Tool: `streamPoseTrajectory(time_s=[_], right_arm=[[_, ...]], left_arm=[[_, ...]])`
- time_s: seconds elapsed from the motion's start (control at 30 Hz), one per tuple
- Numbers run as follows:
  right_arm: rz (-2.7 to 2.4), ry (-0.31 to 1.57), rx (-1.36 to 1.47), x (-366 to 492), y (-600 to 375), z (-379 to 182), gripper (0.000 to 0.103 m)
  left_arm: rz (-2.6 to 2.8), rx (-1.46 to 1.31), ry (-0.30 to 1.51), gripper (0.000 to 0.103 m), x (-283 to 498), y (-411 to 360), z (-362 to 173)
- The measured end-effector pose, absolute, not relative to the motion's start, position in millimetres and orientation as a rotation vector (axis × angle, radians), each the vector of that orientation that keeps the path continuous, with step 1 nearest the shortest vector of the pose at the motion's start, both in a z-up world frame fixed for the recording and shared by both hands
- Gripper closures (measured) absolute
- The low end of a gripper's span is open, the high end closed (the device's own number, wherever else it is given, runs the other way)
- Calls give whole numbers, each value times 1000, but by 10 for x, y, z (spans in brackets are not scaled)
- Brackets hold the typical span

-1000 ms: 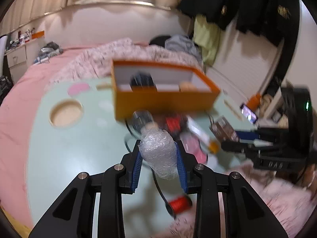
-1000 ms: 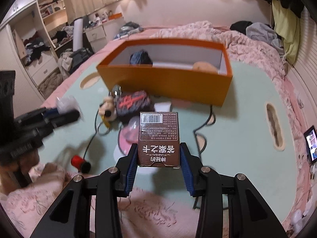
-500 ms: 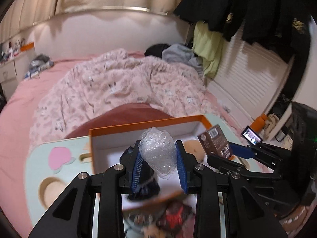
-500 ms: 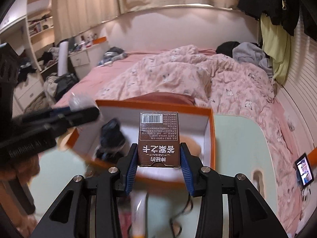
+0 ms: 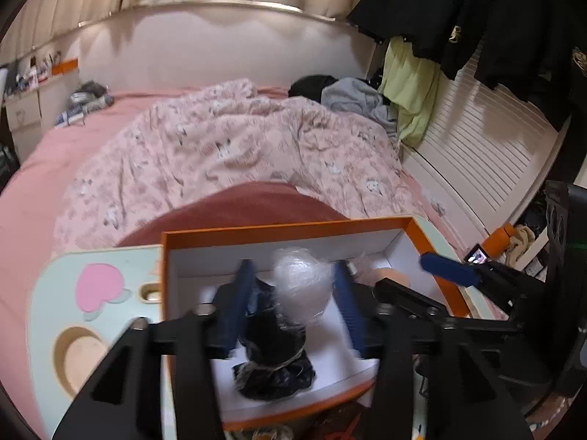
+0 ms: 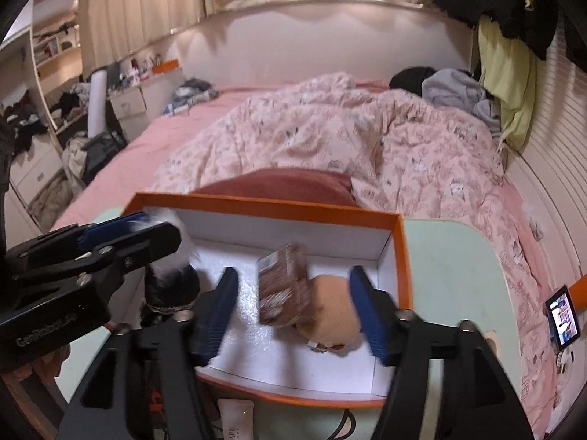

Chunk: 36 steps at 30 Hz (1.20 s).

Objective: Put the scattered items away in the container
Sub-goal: 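Carry the carton and bubble-wrapped bottle into the orange box and open both tools, then grasp the red thread spool with the left tool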

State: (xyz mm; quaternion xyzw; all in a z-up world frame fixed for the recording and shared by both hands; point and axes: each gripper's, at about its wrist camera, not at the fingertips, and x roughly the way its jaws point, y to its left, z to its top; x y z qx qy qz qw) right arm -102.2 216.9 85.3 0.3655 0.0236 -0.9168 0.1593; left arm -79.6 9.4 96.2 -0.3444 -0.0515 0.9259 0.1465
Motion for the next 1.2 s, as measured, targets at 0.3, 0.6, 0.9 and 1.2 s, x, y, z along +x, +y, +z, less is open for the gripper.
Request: streamPoseTrajectory(time_s=[0.3, 0.6, 0.9, 1.2], right_arm=[[-2574, 15, 971, -540, 2410, 1013, 25], [-2484, 1, 1077, 43, 2614, 700, 24], [-2412, 5, 1152, 132, 2565, 476, 24], [-2428, 10, 1119, 194, 2552, 520, 24]], left_arm=[[2477, -1006, -24, 34, 120, -51, 1069], [2433, -1296, -127, 34, 928, -299, 405], [2395, -1325, -186, 34, 1064, -43, 297], [2467, -1354, -51, 67, 1092, 48, 185]])
